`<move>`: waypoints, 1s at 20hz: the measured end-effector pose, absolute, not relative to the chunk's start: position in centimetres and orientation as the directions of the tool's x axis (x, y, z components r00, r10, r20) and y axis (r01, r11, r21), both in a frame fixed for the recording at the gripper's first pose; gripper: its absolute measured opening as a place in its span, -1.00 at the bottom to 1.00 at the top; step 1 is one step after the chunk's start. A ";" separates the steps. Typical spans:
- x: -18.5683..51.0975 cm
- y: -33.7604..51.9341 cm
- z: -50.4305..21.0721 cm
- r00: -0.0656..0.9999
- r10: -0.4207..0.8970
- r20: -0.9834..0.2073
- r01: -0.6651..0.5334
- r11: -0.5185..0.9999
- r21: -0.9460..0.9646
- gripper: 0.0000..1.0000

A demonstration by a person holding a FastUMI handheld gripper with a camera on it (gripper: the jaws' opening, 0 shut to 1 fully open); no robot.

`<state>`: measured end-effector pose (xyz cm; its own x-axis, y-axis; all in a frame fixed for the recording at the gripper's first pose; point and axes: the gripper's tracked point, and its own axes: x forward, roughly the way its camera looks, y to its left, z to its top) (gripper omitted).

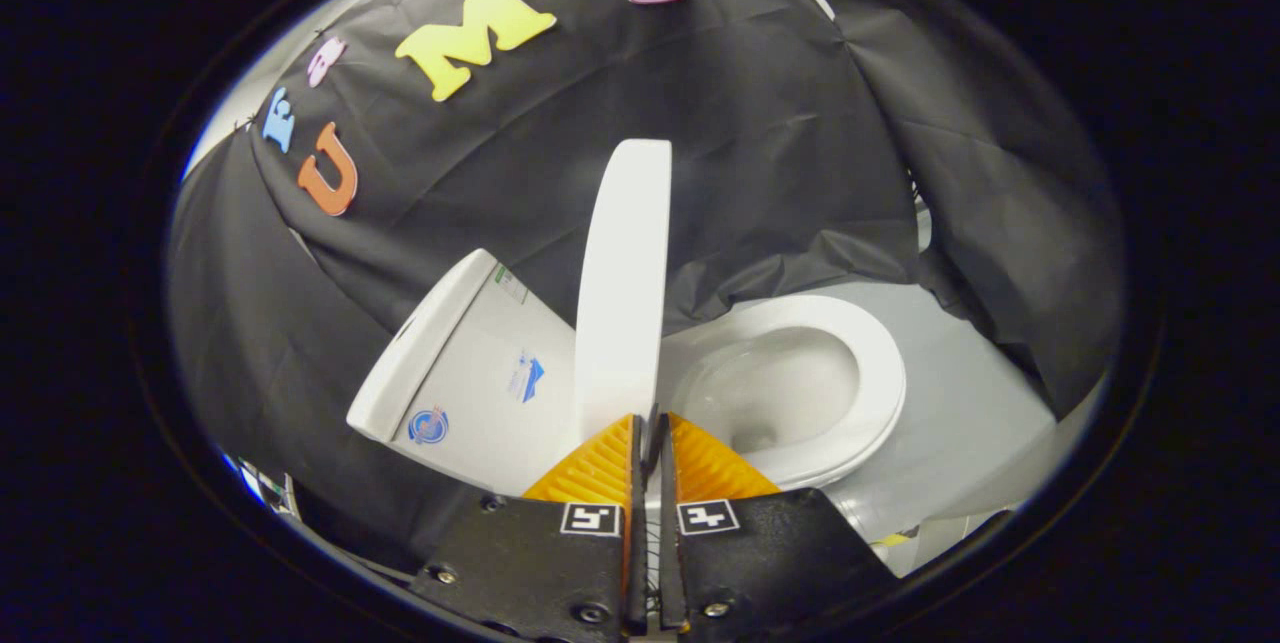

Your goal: Open the toilet lid.

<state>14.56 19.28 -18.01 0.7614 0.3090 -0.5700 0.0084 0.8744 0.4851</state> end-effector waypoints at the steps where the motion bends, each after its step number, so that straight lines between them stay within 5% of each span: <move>1: 14.4 19.6 -17.8 0.762 0.310 -0.569 0.002 0.877 0.480 -0.83; 20: 15.1 26.4 -14.5 0.759 0.350 -0.549 -0.140 0.912 0.386 -0.74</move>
